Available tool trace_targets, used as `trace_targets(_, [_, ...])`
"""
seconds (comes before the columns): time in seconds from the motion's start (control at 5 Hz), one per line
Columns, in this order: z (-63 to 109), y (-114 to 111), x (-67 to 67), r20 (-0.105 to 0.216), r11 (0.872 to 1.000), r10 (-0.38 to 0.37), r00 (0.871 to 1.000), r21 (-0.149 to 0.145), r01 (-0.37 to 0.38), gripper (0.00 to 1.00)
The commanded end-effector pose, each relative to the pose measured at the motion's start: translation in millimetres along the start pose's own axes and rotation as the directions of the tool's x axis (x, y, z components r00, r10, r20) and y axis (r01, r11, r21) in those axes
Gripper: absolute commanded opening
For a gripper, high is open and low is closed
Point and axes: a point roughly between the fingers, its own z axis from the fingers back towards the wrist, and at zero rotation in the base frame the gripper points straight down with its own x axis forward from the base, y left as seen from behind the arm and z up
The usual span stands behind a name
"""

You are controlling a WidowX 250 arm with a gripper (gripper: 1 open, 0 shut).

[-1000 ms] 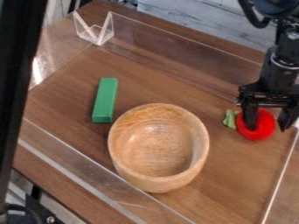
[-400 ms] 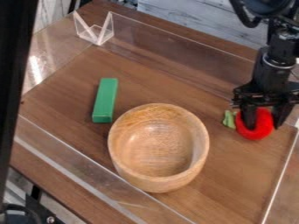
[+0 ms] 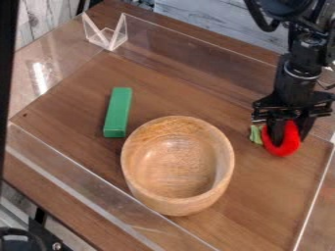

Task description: Move the red object to the left side of the table

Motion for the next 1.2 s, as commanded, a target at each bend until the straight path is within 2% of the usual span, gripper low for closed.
trace_targets(0.0, [27.1,-6.9,-1.7,-0.001,0.999,-0.012,1.0,-0.035,0.012,0.0])
trace_targets(0.2, [45.8,1.0,5.3,-0.002,0.997,0.043,0.999,-0.064,-0.043,0.0])
trace_targets(0.4, [71.4,13.2,17.8,-0.001,0.988,0.116,0.993,-0.106,-0.115,0.0])
trace_targets(0.6, [94.9,26.6,33.5,-0.007,0.98,0.142,0.99,-0.141,-0.141,0.0])
trace_targets(0.8, [104.8,30.2,37.2,-0.014,0.98,0.128,0.992,-0.152,-0.129,0.0])
trace_targets(1.0, [104.5,25.8,37.8,-0.021,0.976,0.144,0.989,-0.161,-0.145,0.0])
